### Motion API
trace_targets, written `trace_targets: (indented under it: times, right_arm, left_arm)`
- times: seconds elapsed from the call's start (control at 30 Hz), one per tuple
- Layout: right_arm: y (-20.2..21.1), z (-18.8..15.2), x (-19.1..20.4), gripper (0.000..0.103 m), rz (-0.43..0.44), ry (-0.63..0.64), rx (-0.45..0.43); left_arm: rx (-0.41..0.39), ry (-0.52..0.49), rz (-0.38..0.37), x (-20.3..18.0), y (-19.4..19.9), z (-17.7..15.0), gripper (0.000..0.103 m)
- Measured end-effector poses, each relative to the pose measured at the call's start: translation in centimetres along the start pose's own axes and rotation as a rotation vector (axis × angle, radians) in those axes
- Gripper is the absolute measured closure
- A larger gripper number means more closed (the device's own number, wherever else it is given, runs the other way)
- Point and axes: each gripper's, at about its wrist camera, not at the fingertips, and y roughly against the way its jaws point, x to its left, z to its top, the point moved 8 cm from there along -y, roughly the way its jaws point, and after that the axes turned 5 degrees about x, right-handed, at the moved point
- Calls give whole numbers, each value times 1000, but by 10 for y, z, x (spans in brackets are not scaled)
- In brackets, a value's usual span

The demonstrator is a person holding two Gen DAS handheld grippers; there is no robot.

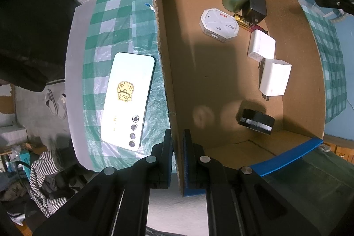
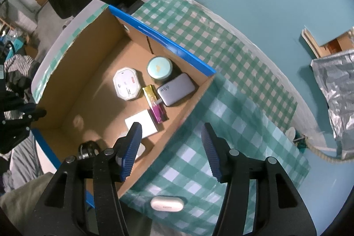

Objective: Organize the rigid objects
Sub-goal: 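Move the open right gripper back over the cloth to the white KINYO case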

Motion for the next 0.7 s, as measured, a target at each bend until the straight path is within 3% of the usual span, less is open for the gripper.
trace_targets:
  times: [0.7]
  right_arm:
    - [-7, -66, -29, 38, 33, -204, 37]
  left_arm:
    - [6, -28, -2, -1, -1, -2, 95]
